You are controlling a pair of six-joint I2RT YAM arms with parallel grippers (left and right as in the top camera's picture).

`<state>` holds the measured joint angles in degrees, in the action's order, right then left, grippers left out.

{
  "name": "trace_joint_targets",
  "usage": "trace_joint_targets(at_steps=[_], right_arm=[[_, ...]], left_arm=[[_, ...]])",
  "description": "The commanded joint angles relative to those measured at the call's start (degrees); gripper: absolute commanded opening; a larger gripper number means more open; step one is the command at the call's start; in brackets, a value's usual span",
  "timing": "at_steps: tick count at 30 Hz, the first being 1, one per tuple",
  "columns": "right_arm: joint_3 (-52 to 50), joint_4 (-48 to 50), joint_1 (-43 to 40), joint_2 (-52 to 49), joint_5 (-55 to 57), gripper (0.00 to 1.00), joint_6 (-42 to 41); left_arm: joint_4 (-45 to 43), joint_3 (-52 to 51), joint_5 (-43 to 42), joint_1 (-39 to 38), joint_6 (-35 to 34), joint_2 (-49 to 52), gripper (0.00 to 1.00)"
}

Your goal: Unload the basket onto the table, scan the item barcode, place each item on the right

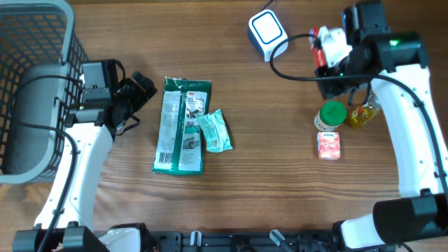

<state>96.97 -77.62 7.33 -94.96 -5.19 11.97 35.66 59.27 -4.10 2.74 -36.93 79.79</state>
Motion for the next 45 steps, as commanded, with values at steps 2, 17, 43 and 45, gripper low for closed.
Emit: trace_joint_targets(at_steps=[2,17,43,45], right_arm=[[-9.73,1.38,0.20,-0.83,-7.41,0.04,-5.44],[-34.29,21.75,0.20,-0.83,-6.51,0.24,-17.40],[-34.21,42.86,24.90,-0.09,0.46,0.68,-28.72],[-34.27,45.62,27.56,-0.33,0.46,0.68,-28.72]], left_arm=[[-0.22,0.66,0.98,0.26,0.66,-0.94,1.00],[-0.22,0.66,0.98,0.26,0.66,-0.94,1.00],[-0.22,0.66,0.98,0.26,0.66,-0.94,1.00],[-0.22,0.66,1.01,0.26,0.66,-0.94,1.00]])
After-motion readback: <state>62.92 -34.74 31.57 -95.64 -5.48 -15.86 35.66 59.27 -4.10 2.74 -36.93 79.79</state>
